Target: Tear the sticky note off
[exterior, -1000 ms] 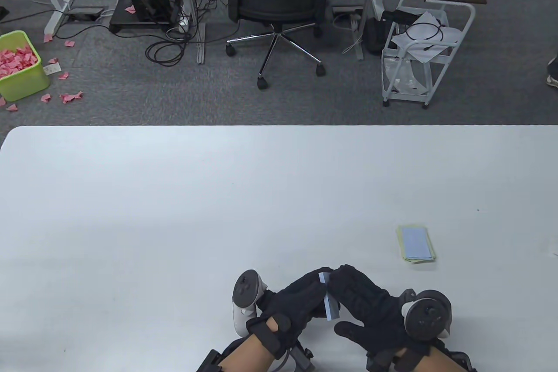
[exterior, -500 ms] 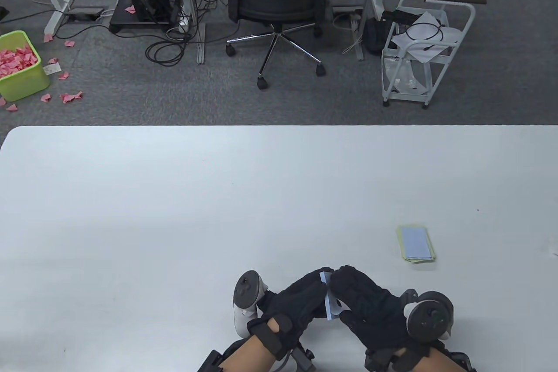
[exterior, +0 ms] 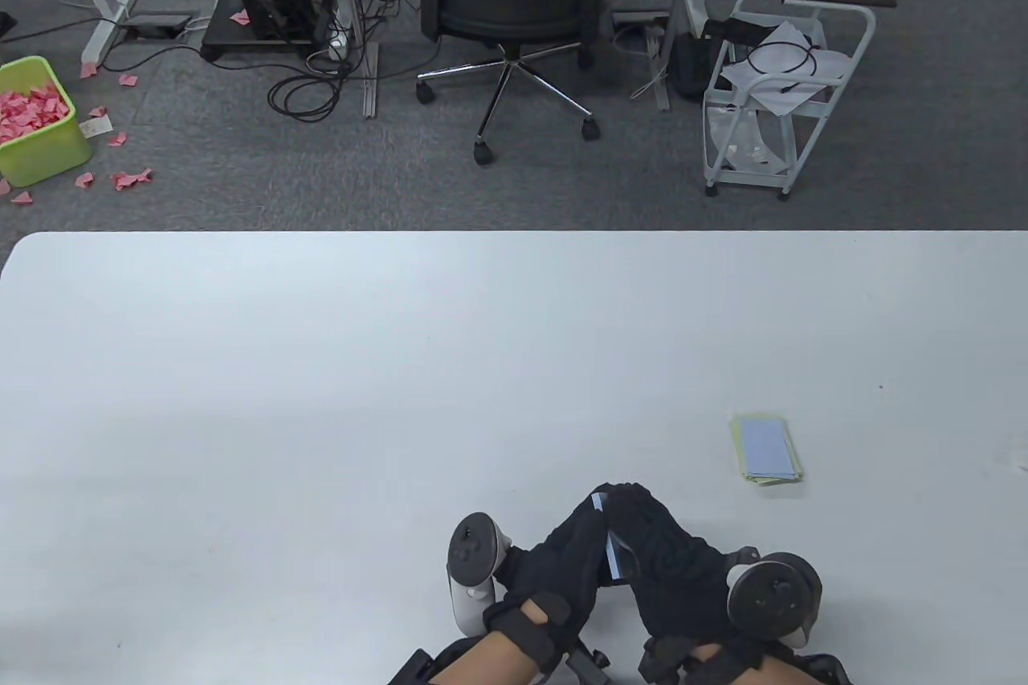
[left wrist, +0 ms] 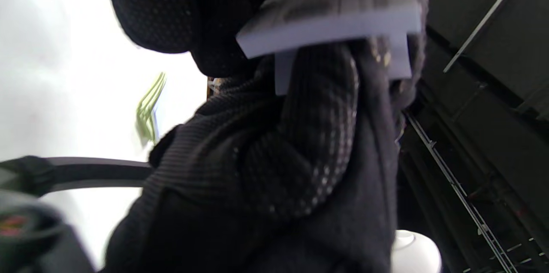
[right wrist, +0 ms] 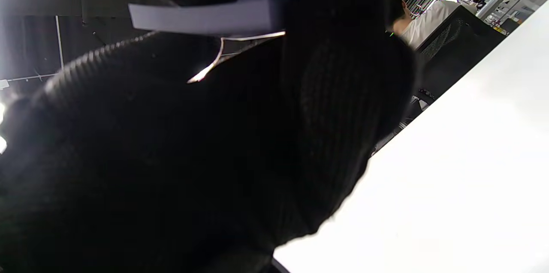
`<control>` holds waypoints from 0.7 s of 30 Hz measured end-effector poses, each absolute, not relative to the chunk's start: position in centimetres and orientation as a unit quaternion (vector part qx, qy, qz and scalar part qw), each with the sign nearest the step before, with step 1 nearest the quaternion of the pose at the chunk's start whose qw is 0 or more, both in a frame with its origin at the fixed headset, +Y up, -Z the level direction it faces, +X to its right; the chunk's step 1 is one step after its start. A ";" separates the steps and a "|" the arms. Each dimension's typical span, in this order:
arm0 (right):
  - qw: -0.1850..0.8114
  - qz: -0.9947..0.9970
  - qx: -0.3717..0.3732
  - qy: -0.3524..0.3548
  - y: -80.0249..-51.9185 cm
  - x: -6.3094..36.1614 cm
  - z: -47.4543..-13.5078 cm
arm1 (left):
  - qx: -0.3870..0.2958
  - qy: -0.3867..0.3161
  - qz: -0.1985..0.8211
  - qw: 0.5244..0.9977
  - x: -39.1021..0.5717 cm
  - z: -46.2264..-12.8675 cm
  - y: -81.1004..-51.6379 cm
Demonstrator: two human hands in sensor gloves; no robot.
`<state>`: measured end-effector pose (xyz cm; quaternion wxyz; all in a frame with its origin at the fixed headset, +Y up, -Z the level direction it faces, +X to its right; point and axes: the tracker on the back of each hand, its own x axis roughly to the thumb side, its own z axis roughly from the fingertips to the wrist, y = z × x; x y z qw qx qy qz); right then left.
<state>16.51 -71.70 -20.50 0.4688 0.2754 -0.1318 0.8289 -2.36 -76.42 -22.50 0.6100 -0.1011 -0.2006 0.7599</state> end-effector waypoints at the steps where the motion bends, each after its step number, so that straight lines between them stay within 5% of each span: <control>1: 0.468 0.829 0.275 -0.132 -71.7 16.4 -20.5 | -0.084 -0.198 0.757 0.617 -2.3 -22.4 -76.3; 21: 0.438 0.810 0.336 -0.200 -70.9 15.9 -19.7 | -0.045 -0.184 0.773 0.605 -2.8 -22.3 -74.5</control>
